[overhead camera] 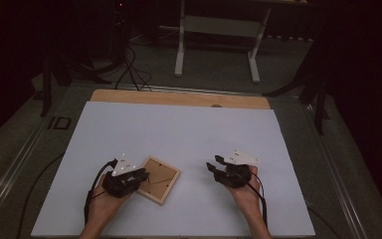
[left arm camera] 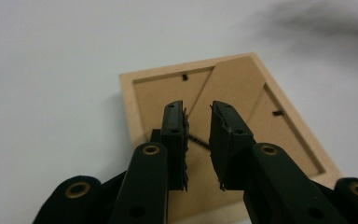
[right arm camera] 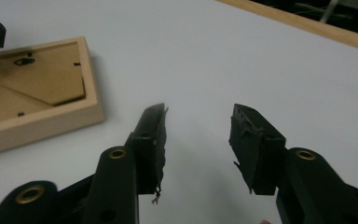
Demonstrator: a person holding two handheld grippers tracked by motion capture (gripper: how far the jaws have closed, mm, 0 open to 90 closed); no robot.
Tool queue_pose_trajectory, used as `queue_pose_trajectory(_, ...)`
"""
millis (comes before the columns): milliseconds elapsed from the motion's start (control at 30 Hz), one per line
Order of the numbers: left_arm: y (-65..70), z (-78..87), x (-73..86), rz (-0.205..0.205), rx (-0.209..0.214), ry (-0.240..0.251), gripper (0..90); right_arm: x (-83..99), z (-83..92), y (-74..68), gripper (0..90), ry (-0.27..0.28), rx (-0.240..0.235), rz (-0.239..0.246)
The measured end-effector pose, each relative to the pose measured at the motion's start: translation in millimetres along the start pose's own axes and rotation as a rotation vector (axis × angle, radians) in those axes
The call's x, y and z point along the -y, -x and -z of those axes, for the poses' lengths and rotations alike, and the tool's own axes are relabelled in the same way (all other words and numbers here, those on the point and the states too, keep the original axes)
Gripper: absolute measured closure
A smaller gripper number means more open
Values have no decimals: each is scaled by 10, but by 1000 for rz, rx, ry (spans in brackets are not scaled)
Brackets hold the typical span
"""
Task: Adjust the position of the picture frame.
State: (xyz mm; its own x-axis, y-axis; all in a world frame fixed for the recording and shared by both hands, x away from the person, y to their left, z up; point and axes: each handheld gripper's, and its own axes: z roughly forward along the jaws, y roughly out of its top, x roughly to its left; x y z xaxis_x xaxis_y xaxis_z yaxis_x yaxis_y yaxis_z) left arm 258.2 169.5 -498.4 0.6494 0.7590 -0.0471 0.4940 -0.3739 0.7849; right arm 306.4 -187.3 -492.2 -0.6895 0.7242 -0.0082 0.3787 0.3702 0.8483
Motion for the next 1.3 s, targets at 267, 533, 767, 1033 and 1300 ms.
queue_pose_trajectory(267,-9,111,127,-7,-6,-17,790,-102,-224,-98,642,-34,-16,0)
queue_pose_trajectory(533,-14,131,191,-20,-10,-33,888,-234,-431,-271,725,-52,-47,54)
queue_pose_trajectory(767,20,155,223,-33,-17,-39,896,-323,-582,-408,878,-88,-92,97)
queue_pose_trajectory(1033,55,207,336,-27,-25,-71,896,-329,-748,-505,895,-113,-125,95)
queue_pose_trajectory(1300,112,187,385,-36,-32,-110,896,-284,-858,-558,898,-143,-145,90)
